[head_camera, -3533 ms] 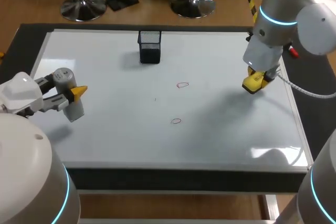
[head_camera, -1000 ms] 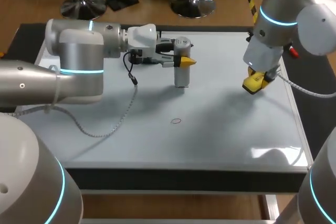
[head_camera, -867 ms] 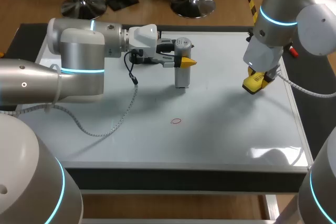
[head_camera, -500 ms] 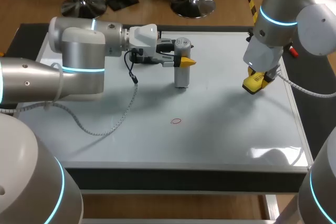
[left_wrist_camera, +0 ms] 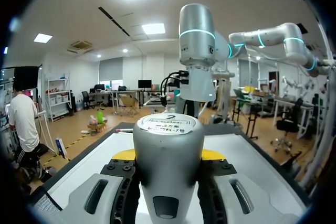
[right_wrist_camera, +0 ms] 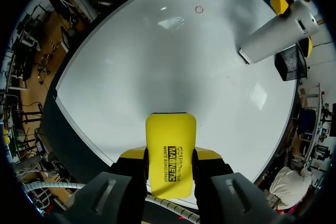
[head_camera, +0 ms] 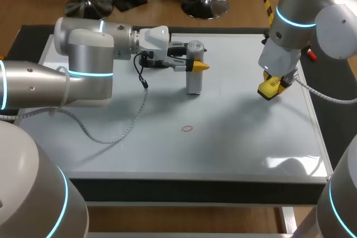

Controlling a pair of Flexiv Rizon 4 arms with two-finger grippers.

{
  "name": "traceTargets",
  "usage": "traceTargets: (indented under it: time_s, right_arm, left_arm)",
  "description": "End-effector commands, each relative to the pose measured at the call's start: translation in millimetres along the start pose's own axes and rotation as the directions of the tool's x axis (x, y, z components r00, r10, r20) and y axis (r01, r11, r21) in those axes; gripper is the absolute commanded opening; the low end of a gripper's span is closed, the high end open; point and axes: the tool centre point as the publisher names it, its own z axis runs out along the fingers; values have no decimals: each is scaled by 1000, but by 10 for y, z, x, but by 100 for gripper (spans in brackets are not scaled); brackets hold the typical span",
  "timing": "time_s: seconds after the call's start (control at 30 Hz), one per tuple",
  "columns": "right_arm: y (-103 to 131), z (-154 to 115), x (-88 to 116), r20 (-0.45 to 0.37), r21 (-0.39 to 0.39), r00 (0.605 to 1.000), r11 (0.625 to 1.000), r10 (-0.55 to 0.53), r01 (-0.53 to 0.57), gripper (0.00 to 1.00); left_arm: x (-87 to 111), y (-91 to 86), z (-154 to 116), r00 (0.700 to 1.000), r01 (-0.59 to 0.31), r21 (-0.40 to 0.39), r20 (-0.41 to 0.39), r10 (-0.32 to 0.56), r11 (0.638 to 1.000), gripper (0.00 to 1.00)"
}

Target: Pick up the inspection probe, press it on each red-marked spot on the whiteboard one by one, put down the probe, pick up the eraser, and wipe off all the red marks.

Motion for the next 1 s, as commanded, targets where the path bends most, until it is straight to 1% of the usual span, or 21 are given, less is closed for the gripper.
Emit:
traceTargets:
  time_s: [0.03, 1.0]
  right_arm:
    - [-6, -5, -1, -3, 2, 1000, 1000, -1, 1, 0]
    - [-6, -5, -1, -3, 2, 1000, 1000, -1, 1, 0]
  left_arm:
    - [-31, 5, 20, 1000, 3, -3, -4, -3, 1000, 0]
    - [-30, 48, 6, 1000, 15, -15, 7, -15, 1000, 0]
